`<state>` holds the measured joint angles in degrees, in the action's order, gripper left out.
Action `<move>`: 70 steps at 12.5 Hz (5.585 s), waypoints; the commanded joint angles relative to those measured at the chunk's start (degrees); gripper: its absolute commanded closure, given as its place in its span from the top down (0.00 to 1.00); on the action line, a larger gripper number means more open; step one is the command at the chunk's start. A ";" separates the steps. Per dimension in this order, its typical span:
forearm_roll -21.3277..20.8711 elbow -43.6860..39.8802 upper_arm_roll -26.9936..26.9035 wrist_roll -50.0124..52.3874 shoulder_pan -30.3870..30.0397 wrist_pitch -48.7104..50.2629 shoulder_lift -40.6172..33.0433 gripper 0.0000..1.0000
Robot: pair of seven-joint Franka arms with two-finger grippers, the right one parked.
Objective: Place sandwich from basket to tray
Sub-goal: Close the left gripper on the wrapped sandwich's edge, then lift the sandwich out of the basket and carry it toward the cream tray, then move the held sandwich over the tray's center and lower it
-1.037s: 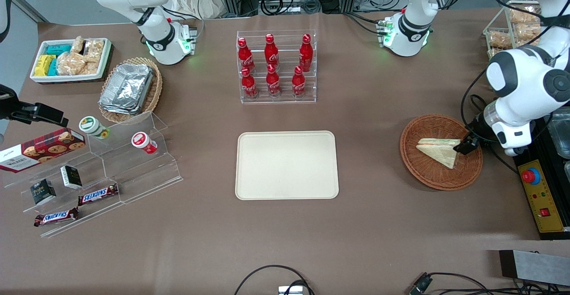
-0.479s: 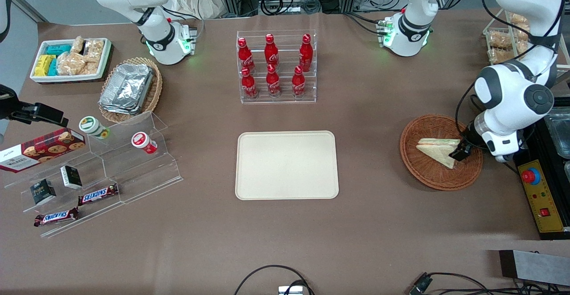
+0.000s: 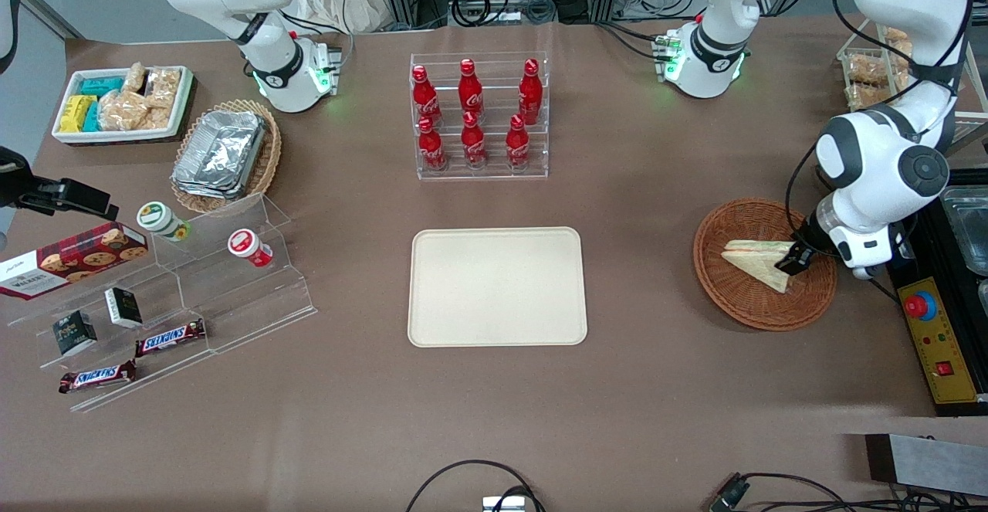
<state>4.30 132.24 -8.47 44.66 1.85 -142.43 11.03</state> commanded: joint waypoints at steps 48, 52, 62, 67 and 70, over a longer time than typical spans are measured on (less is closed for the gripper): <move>-22.06 -42.24 33.78 -5.55 14.93 29.76 14.63 0.00; -24.23 -42.86 33.69 -3.10 15.56 29.15 18.84 0.00; -28.46 -51.12 33.51 2.79 18.28 27.83 29.40 0.00; -30.67 -51.21 33.51 4.29 18.98 25.54 32.30 0.00; -31.80 -51.21 33.51 4.38 19.51 25.36 33.44 0.00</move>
<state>-25.59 83.31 25.36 47.85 20.17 -117.44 42.81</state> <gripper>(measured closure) 0.841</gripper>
